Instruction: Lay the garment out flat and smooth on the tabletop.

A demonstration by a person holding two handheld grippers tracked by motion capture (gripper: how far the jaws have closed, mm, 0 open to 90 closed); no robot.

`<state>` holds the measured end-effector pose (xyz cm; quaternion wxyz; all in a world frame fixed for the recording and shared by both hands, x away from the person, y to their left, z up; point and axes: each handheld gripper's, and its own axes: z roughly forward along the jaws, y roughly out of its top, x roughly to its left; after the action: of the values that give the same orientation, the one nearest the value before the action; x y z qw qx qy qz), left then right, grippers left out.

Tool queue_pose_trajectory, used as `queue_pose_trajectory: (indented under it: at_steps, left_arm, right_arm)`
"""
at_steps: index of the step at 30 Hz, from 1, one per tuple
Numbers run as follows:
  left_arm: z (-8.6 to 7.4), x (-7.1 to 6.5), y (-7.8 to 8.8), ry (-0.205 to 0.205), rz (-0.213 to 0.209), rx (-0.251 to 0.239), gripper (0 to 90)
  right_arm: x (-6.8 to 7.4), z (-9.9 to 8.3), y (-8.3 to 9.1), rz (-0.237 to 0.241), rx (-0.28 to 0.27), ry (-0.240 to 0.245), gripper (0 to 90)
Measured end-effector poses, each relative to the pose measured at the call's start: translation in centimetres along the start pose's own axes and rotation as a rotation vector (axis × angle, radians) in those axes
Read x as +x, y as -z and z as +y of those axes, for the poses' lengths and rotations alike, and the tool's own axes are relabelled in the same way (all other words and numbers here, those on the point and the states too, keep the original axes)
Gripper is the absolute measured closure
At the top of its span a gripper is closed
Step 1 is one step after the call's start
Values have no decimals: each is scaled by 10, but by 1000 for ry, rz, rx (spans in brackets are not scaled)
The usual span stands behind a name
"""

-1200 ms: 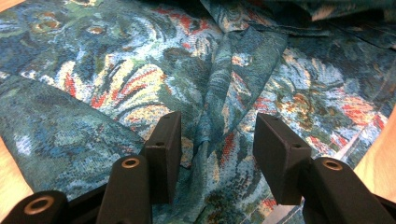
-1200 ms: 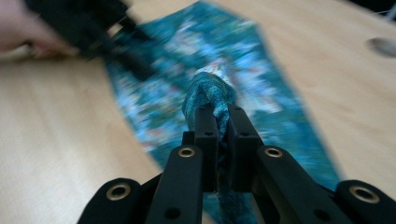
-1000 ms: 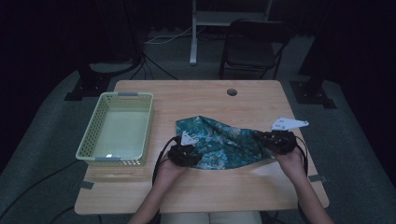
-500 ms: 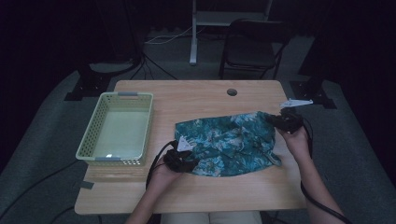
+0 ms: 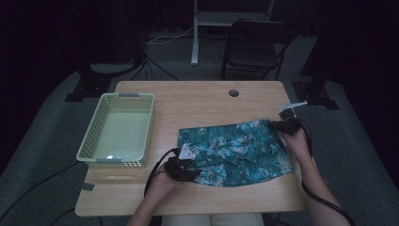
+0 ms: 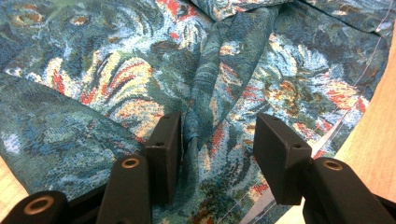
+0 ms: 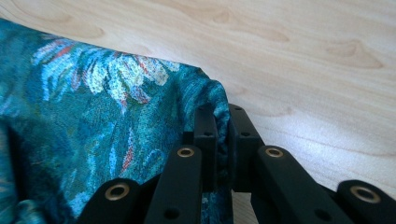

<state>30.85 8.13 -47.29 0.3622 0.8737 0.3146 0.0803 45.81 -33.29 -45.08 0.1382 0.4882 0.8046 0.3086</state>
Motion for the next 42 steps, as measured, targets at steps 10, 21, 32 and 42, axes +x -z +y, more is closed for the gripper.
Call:
queue_pose_trajectory:
  at_steps: [10, 21, 32, 42]
  left_arm:
    - [1, 3, 2, 82, 29, -19, 402]
    - [6, -1, 2, -11, 33, 17, 519]
    - [6, -2, -1, -37, 6, 48, 837]
    - [31, -2, 20, -47, -25, -63, 885]
  right_arm:
    - [-4, -10, 22, 55, -66, -54, 550]
    - [40, -40, 30, 277, -23, 130, 490]
    - [54, -49, 28, 339, 104, 273, 682]
    - [59, -50, 59, 420, 42, 371, 879]
